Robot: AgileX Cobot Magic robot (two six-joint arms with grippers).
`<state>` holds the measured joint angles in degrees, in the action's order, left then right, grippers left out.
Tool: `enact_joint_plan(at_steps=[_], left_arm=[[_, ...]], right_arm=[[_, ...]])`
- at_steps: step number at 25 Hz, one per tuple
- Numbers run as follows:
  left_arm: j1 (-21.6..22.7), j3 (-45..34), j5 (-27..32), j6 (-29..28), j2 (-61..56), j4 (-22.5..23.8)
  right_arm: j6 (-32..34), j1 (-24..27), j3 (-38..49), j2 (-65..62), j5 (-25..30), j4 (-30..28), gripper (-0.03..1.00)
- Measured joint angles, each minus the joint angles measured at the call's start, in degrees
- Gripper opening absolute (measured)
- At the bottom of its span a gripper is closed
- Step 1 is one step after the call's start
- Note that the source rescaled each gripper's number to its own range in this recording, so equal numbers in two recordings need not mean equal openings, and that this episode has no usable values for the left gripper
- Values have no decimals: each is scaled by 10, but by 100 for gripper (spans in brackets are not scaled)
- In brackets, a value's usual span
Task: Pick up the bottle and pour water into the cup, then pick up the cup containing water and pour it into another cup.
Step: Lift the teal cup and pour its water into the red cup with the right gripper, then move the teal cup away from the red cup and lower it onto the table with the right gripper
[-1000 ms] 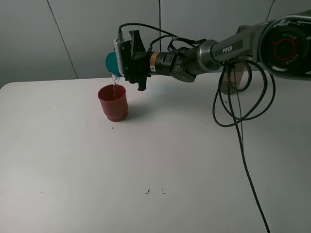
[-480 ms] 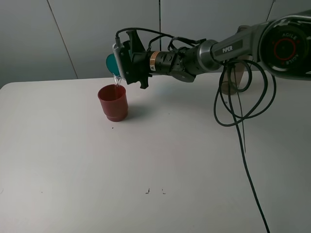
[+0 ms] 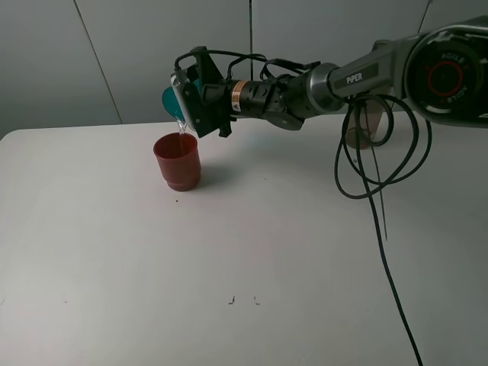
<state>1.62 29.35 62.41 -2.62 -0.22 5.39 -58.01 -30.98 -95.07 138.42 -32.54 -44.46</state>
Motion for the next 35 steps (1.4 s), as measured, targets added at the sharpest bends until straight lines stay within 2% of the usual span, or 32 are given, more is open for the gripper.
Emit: enact_joint_plan(at_steps=[23,31,33,35], left_arm=[[0,0,0,0,0,0],[0,0,0,0,0,0],[0,0,0,0,0,0],[0,0,0,0,0,0]], right_arm=[[-205,-10,-1,0,-14,7,8],[-202,-10,-1,0,-14,14,8],[-179,-12,-1,0,-14,14,8],[-127,-17,-1,0,-14,14,8]])
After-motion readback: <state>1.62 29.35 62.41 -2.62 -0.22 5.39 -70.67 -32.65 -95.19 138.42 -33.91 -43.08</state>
